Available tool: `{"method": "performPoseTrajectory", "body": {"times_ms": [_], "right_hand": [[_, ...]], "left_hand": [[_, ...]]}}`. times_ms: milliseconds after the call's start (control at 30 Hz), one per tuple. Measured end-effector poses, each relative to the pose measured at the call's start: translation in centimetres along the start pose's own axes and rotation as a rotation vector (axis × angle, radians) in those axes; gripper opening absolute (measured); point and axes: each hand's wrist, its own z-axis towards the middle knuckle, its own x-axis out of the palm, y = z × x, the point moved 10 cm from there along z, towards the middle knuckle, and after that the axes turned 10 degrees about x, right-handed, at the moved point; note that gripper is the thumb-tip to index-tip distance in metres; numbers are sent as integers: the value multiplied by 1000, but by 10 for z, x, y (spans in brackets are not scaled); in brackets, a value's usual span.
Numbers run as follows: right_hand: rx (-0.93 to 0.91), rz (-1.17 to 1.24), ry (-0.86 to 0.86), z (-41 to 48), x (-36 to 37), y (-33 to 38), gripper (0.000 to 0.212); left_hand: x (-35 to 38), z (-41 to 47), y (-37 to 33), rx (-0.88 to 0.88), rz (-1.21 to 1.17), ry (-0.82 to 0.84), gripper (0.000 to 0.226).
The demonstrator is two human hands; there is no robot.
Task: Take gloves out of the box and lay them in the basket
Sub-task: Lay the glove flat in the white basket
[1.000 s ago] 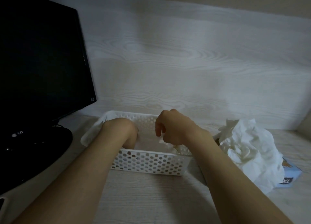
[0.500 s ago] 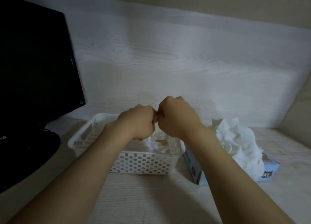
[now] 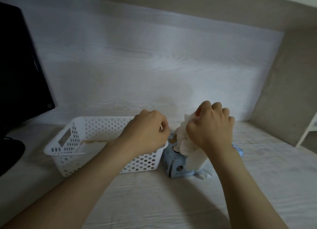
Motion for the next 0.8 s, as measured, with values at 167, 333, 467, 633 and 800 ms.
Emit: {"method": "performPoseTrajectory", "body": {"times_ms": [167, 333, 467, 633, 800], "right_hand": [[-7, 146, 27, 0, 10, -9, 16], [-72, 201, -81, 4, 8, -7, 12], [-75, 301, -82, 6, 13, -9, 13], [-86, 527, -180, 2, -2, -8, 10], [-96, 739, -328, -5, -31, -14, 9]], "left_hand": [[4, -5, -29, 114, 120, -37, 22], [24, -12, -46, 277, 198, 10, 37], [28, -13, -49, 312, 261, 2, 44], [36, -13, -44, 318, 268, 46, 42], [38, -12, -36, 276, 179, 88, 16]]}}
